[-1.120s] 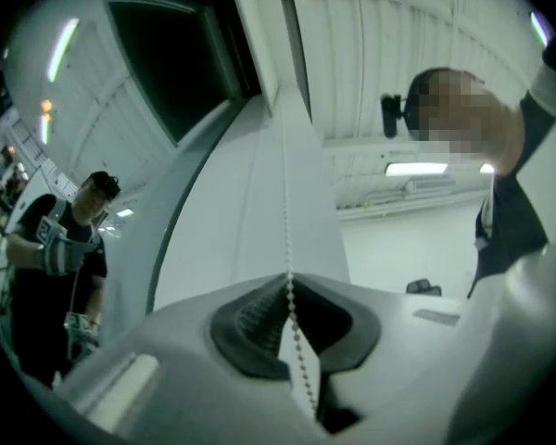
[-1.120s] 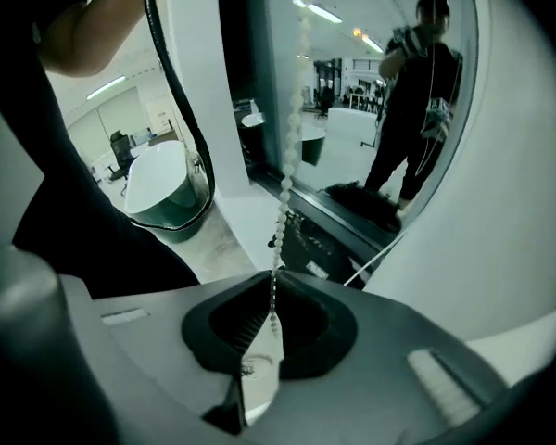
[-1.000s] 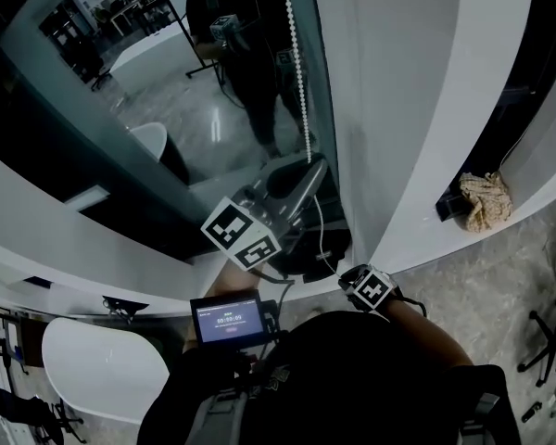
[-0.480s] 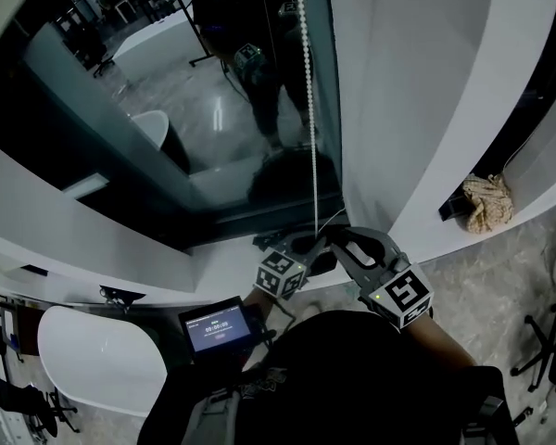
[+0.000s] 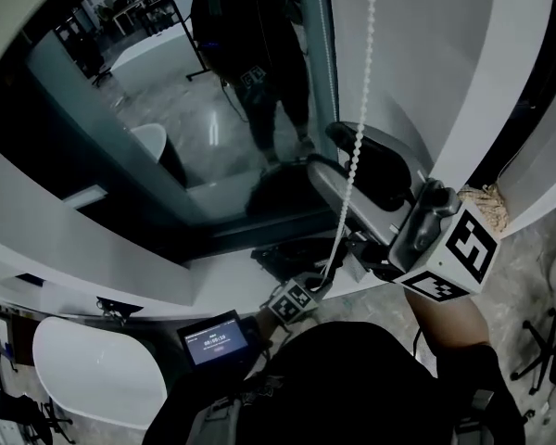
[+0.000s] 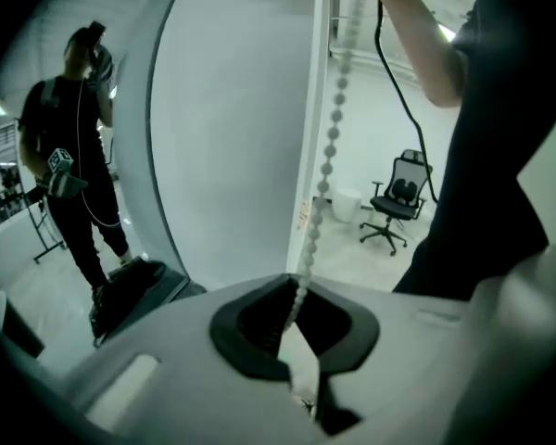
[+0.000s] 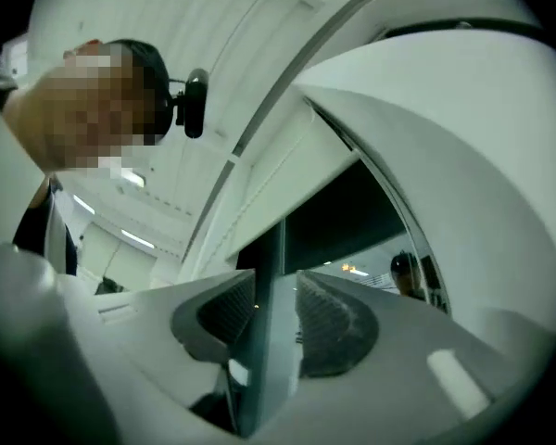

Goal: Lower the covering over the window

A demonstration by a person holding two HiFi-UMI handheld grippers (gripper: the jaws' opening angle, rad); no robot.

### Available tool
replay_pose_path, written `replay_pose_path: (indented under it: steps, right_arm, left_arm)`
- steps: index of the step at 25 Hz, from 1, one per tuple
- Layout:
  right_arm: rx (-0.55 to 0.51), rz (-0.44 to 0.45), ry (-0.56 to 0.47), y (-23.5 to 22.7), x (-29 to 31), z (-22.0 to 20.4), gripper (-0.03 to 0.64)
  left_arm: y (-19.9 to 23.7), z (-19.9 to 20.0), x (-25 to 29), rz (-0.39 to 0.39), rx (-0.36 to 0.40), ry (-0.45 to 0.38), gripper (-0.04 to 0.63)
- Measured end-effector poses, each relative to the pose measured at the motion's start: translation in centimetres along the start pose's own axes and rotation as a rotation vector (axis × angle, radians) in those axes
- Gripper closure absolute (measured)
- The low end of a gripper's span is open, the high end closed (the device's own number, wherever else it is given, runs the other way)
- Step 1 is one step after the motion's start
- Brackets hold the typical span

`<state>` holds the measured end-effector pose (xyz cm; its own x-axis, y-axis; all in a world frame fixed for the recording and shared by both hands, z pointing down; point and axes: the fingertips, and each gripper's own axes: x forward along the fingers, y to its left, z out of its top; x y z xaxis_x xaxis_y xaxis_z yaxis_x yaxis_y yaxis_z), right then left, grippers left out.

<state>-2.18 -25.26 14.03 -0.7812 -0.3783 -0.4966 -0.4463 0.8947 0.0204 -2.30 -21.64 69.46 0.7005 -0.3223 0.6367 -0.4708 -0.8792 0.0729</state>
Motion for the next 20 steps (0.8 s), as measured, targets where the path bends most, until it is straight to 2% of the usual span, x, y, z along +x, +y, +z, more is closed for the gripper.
replay_pose_path:
  steps: [1,2,4,8,10,13,14,15,16,18,20]
  right_arm:
    - [-0.044,0.001,0.007,0.1,0.5,0.8,0.509]
    - [-0.059,0.009,0.018,0.2,0.7,1.3,0.512]
    - [0.018,0.059,0.026,0.5,0.7,2.0,0.472]
    - [0.238,0.121,0.035,-0.5,2.0,0.9,0.468]
    - [0.252,0.099,0.068,-1.2,3.7,-0.4,0.444]
    - [0.237,0.076,0.08,-1.4,5.2,-0.3,0.455]
    - [0.22,0.073,0.074,-1.2,5.5,0.2,0.481]
    - [0.182,0.059,0.072,-1.1,5.7,0.6,0.566]
    - [0.131,0.036,0.073,-1.2,5.9,0.8,0.606]
    - [0.024,0.0,0.073,-1.5,5.5,0.8,0.603]
    - [-0.157,-0.033,0.073,-1.4,4.7,0.7,0.604]
  left_arm:
    - [0.1,-0.6,-0.2,0.005,-0.01,0.01,0.597]
    - [0.0,-1.2,-0.4,0.009,-0.024,0.012,0.597]
    - [-0.6,-1.8,-0.6,0.01,-0.052,-0.005,0.597]
    - [-0.9,-1.5,-0.8,-0.007,-0.059,-0.033,0.597]
    - [-1.1,-1.4,-0.6,-0.02,-0.051,-0.031,0.597]
    - [-1.6,-1.3,-0.6,-0.029,-0.06,-0.033,0.597]
    - [-1.6,-1.3,-0.7,-0.028,-0.065,-0.035,0.597]
    - [-1.5,-1.3,-0.9,-0.026,-0.07,-0.038,0.597]
    - [-1.3,-1.3,-1.0,-0.021,-0.077,-0.042,0.597]
    - [-1.1,-1.5,-1.3,-0.009,-0.097,-0.053,0.597]
    - [-0.7,-1.7,-1.7,0.024,-0.127,-0.074,0.595]
